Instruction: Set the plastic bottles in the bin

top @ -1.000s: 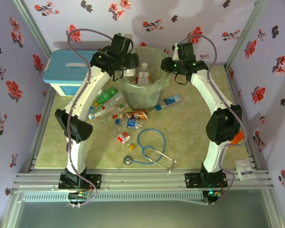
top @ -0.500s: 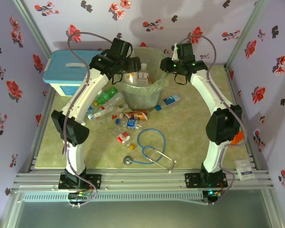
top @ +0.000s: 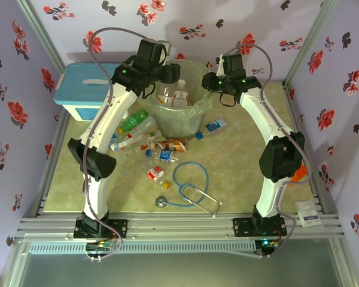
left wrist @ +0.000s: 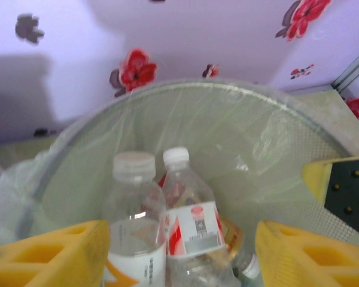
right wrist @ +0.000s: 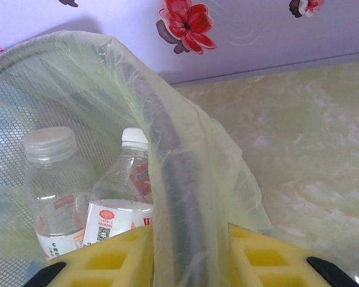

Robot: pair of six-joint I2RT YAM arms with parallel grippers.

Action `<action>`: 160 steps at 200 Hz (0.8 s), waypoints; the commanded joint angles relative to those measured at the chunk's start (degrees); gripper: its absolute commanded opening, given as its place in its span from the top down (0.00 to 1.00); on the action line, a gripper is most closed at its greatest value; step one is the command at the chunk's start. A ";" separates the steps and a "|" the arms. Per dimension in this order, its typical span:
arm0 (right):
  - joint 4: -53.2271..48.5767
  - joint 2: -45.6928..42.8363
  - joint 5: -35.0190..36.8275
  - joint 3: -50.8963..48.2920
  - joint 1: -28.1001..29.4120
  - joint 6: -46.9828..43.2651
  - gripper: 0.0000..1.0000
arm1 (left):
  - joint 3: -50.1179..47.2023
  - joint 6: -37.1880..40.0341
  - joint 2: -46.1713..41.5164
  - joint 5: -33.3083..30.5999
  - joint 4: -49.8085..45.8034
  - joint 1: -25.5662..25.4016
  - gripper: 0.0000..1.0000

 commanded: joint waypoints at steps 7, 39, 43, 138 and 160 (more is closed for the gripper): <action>-3.84 -0.79 -0.11 -0.30 0.57 -1.58 0.68 | 3.41 5.39 6.54 2.86 -2.95 -0.16 0.44; -4.01 -0.66 -0.15 -0.19 0.57 -1.76 0.68 | 3.23 7.33 10.30 5.06 -4.97 -0.12 0.53; -4.09 -0.74 -0.14 -0.22 0.53 -1.83 0.68 | 3.38 7.48 10.69 5.41 -5.58 -0.15 0.55; -3.76 -0.82 0.61 -0.72 0.45 -1.85 0.68 | -9.80 12.17 9.83 15.20 -12.76 -0.60 0.71; -3.19 -0.63 0.47 -0.74 0.40 -1.29 0.68 | -10.35 13.01 9.69 18.52 -12.16 -1.15 0.71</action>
